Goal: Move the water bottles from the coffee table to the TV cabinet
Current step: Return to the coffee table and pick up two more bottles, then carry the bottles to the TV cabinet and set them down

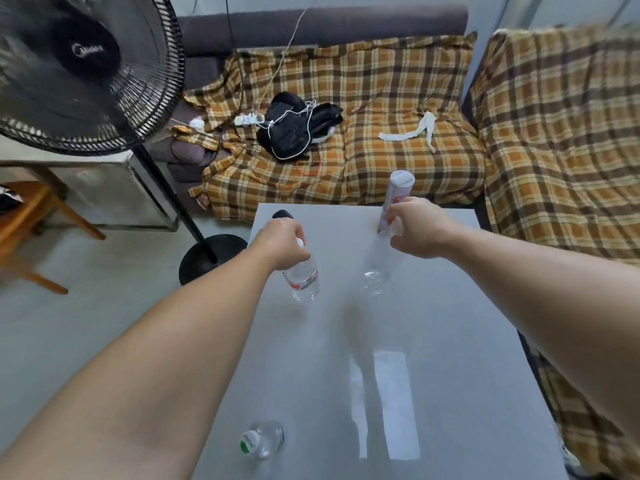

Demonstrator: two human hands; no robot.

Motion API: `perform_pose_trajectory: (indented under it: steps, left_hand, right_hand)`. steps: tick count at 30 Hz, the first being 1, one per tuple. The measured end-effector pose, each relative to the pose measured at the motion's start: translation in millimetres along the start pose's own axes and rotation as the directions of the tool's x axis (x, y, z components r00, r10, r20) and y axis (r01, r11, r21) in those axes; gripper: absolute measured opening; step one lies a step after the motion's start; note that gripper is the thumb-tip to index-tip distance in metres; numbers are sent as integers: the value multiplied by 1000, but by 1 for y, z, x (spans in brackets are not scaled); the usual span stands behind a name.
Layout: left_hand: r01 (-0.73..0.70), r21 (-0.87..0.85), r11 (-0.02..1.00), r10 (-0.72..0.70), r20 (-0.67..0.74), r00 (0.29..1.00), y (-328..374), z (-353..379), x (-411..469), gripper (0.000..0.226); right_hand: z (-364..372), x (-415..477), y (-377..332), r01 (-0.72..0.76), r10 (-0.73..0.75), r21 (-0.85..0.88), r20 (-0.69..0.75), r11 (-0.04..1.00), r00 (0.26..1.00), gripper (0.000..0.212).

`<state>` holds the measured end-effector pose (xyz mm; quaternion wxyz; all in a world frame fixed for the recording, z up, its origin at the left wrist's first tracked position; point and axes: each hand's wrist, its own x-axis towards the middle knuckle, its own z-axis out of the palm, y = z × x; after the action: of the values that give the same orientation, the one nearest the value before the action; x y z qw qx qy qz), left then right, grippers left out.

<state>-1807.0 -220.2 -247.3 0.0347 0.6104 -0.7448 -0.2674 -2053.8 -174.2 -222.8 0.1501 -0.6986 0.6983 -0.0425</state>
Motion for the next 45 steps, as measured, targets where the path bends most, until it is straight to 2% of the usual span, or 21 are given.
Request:
perform_pose_trajectory:
  steps: [7,11,15,19,21,26,31,35,39,42,45]
  left_hand:
    - [-78,-27,997,70,-239,968,4,-90,-35,17]
    - [-68,-32,997,54,-327,943,-1,-130,-59,24]
    - [21,-61,998,-44,-409,912,-27,-152,-90,25]
    - [216,-43,975,-213,-438,873,-69,-152,-127,19]
    - [306,-59,950,-300,-443,845,-86,-147,-147,16]
    - [445,-30,895,-410,-447,795,-100,-127,-192,16]
    - [553,-112,825,-527,-504,684,-106,-112,-247,14]
    - [598,-129,791,-574,-497,651,-98,-96,-279,17]
    - [606,-86,791,-564,-488,667,-98,-86,-331,4]
    - [622,-94,777,-574,-509,641,-100,-75,-386,15]
    - [679,-134,721,-638,-511,577,-98,-60,-444,20]
  right_hand:
    - [-74,-14,-73,134,-143,-80,-117,988,983,14]
    - [-102,-14,-108,211,-233,-151,-146,966,961,14]
    - [-112,-3,-146,307,-331,-158,-163,939,929,16]
    - [-92,6,-193,440,-454,-128,-124,889,882,19]
    - [-81,9,-214,529,-540,-120,-92,840,836,27]
    - [-61,12,-242,678,-676,-6,-73,735,733,15]
    - [-37,-10,-261,767,-767,41,-7,641,641,14]
    - [-33,-33,-277,821,-821,15,54,570,569,9]
    - [-42,-57,-316,860,-861,22,27,509,508,6]
    - [-36,-92,-354,909,-907,20,75,417,415,12]
    - [-18,-140,-388,964,-951,4,167,265,261,16]
